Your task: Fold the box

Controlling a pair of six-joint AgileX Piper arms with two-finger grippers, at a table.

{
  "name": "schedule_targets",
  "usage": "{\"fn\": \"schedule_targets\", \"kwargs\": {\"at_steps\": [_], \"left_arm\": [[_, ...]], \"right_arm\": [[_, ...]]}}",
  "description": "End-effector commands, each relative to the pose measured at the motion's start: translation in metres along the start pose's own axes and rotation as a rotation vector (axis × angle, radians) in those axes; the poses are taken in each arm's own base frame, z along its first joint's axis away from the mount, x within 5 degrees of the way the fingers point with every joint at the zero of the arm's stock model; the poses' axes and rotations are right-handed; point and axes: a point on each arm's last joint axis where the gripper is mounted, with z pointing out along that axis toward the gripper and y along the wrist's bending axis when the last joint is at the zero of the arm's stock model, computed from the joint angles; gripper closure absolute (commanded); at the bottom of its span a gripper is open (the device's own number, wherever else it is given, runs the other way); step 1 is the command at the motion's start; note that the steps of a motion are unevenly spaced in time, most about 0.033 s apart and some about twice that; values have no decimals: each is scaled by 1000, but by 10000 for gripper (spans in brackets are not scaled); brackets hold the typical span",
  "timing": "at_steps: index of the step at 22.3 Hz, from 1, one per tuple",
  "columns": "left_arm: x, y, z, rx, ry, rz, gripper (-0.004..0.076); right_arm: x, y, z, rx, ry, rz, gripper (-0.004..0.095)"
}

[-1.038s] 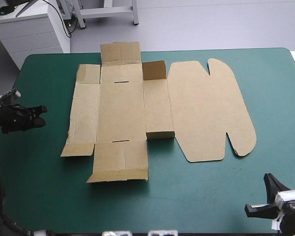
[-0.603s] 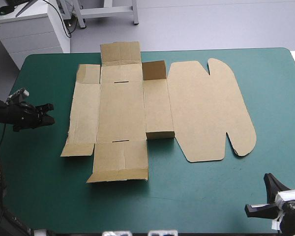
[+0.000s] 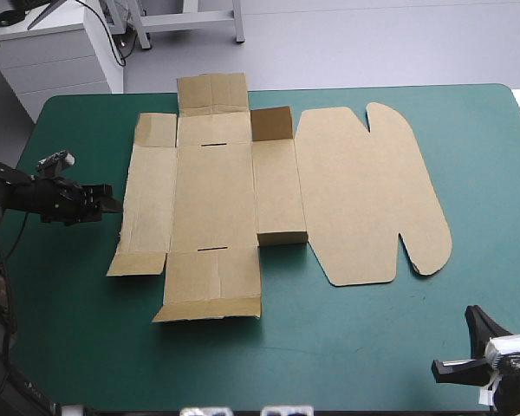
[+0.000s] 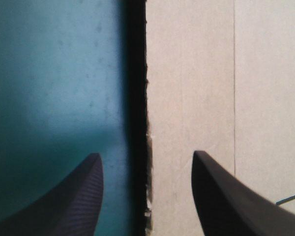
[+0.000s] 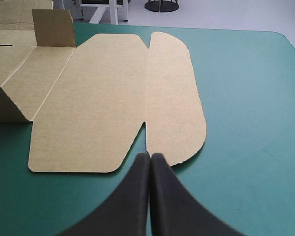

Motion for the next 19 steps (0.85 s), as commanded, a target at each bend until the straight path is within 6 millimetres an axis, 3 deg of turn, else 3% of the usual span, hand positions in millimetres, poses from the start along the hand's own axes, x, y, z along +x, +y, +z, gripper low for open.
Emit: {"fn": "schedule_targets", "kwargs": {"at_steps": [1,5,12,16,19], "left_arm": [[-7,-19,-9,58,-38,0,326],[-4,-27,18,92,64,21,326],[-3,-50,43,135,98,25,335],[-4,-56,42,198,90,-13,407],[-5,-55,41,197,92,-9,519]], "right_arm": [[-14,-1,-10,12,-125,-10,927],[-14,-1,-10,12,-125,-10,927],[-14,-1,-10,12,-125,-10,927],[-14,-1,-10,12,-125,-10,927],[-14,-1,-10,12,-125,-10,927]]}}
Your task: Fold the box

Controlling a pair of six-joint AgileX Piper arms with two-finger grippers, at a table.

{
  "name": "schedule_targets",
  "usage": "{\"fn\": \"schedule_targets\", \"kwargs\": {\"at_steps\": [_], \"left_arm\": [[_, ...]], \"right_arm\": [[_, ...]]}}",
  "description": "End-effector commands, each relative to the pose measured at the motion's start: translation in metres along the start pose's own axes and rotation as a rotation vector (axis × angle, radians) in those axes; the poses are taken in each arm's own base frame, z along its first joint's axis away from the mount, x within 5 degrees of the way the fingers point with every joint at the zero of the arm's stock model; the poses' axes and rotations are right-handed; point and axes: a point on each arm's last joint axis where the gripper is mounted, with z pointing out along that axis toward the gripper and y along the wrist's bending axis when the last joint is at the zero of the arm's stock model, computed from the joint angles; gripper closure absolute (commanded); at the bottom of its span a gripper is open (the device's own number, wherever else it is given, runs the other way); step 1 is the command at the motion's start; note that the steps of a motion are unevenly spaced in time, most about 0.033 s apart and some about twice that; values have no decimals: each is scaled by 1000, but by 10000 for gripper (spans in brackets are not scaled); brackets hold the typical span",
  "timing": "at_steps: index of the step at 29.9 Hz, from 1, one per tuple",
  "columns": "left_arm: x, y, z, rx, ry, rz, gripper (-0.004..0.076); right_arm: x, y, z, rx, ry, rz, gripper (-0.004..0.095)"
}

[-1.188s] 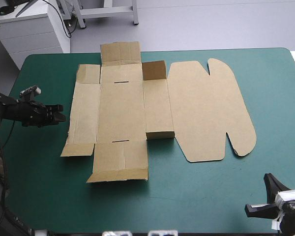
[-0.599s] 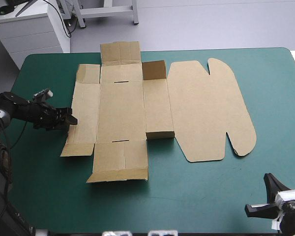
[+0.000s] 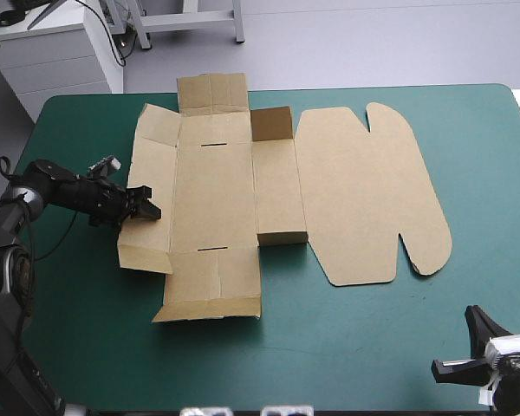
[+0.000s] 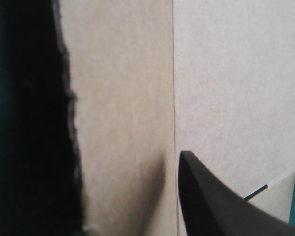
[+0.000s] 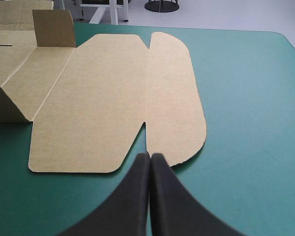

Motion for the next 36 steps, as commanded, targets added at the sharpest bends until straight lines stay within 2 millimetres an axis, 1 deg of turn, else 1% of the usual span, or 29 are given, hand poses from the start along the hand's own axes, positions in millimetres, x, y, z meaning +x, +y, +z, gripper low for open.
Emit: {"fn": "schedule_targets", "kwargs": {"at_steps": [1,3,4,10,12,14,17,20,21,23,24,26,30,32,36], "left_arm": [[-5,-21,-18,54,-59,15,571],[-4,-21,-18,49,-49,46,701],[-3,-21,-18,51,-41,65,728],[-3,-22,-21,37,-4,114,725],[-5,-26,-27,26,7,145,727],[-13,-35,-38,37,0,181,731],[-25,-56,-58,44,-9,279,731],[-40,-89,-71,15,-70,424,731],[-43,-100,-73,-21,-71,495,731],[-46,-117,-76,-174,-45,637,731],[-47,-127,-76,-258,-28,701,731],[-46,-145,-74,-372,-3,815,731],[-40,-180,-64,-458,23,993,731],[-36,-190,-58,-511,59,1097,731],[-30,-203,-51,-641,108,1195,731]], "right_arm": [[-14,-1,-10,12,-125,-10,927],[-14,-1,-10,12,-125,-10,927],[-14,-1,-10,12,-125,-10,927],[-14,-1,-10,12,-125,-10,927],[-14,-1,-10,12,-125,-10,927],[-14,0,-10,11,-123,-10,927],[-13,0,-10,8,-119,-7,927],[-13,0,-10,8,-119,-7,927],[-13,0,-10,8,-119,-7,927],[-13,0,-10,6,-121,-5,927],[-13,0,-10,5,-121,-4,926],[-13,0,-10,5,-121,-4,927],[-13,0,-10,5,-121,-4,927],[-13,0,-10,5,-121,-4,927],[-14,1,-10,-3,-123,1,927]]}}
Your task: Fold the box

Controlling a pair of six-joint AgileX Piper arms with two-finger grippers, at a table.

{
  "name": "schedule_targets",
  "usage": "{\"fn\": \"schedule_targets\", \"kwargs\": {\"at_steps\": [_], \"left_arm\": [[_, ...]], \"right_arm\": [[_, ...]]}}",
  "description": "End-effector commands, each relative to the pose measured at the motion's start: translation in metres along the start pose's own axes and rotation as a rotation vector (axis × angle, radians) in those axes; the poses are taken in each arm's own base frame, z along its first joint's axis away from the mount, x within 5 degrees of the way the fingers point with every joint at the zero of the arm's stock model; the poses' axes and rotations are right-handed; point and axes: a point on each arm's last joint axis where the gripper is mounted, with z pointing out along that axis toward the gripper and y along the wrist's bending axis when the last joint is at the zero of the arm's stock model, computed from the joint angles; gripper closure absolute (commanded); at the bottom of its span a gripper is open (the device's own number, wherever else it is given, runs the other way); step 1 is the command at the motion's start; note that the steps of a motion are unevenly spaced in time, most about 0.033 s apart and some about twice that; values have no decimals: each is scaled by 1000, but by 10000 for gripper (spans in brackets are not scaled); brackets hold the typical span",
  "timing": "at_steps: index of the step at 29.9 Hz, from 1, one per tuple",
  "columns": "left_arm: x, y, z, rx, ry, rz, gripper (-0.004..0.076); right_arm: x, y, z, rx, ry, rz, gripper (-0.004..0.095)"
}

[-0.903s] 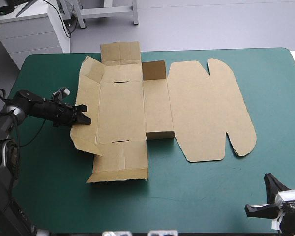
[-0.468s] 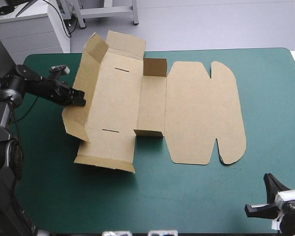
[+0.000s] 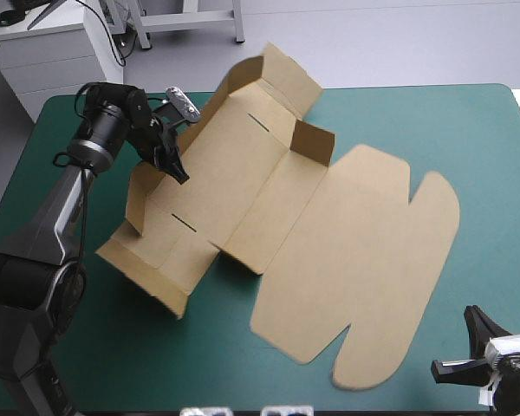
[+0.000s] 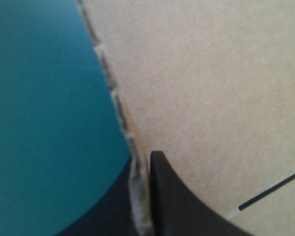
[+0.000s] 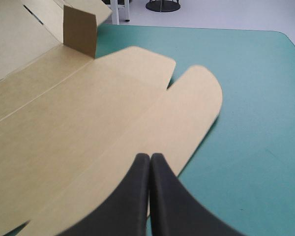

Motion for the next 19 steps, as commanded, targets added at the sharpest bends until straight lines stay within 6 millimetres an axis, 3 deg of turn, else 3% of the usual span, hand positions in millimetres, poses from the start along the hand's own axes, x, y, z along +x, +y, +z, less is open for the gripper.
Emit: {"fn": "schedule_targets", "kwargs": {"at_steps": [1,9,19], "left_arm": [[-5,-10,-34,-104,41,119,731],[-19,-25,-42,-232,107,248,731],[-46,-66,-67,-319,23,380,731]], "right_arm": [[-14,0,-10,1,-123,-3,927],[-14,0,-10,1,-123,-3,927],[-14,0,-10,1,-123,-3,927]]}}
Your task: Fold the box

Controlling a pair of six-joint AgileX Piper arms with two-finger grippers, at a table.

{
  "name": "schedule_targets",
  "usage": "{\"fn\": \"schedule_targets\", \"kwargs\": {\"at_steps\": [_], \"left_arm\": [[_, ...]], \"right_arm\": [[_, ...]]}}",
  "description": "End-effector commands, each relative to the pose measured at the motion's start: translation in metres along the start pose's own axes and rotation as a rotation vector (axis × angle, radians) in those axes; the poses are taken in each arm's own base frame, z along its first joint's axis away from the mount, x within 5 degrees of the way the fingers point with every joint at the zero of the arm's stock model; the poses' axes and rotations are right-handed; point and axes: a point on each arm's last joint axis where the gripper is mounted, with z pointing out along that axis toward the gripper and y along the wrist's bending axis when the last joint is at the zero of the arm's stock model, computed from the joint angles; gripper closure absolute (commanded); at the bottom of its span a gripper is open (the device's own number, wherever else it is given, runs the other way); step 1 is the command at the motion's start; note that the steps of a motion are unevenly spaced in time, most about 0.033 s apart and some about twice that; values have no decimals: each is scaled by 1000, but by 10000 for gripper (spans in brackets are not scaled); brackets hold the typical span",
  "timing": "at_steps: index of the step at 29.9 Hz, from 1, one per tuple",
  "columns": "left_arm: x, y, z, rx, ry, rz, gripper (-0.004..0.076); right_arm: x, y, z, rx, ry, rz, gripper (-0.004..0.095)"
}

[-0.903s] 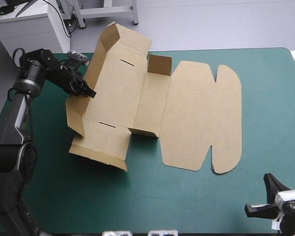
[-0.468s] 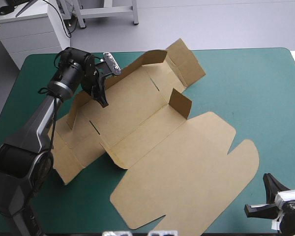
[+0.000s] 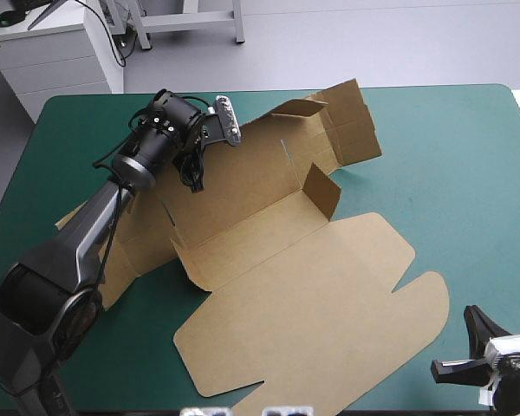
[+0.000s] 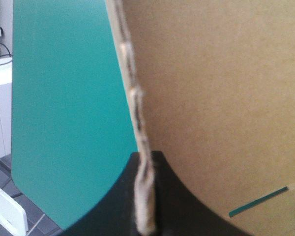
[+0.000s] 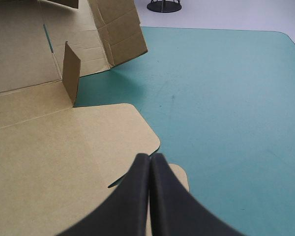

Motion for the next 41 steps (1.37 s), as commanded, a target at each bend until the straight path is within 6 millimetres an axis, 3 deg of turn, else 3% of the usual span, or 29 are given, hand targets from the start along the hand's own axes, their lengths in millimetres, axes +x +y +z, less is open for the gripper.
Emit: {"fn": "schedule_targets", "kwargs": {"at_steps": [1,7,16,23,28,36,41], "left_arm": [[-1,3,-44,-108,-69,-5,731],[-18,-10,-59,-223,-111,60,731],[-21,-62,-68,-395,-181,205,731],[-14,-93,-69,-517,-233,302,731],[-6,-102,-67,-551,-299,275,731],[23,-117,-78,-698,-408,345,731],[26,-128,-79,-716,-458,399,731]], "right_arm": [[-14,0,-10,3,-122,-6,927],[-14,0,-10,2,-123,-5,926],[-14,0,-10,2,-123,-5,926],[-14,0,-10,1,-123,-4,926],[-14,0,-10,1,-123,-4,926],[-14,0,-10,1,-123,-4,926],[-14,0,-10,1,-123,-4,926]]}}
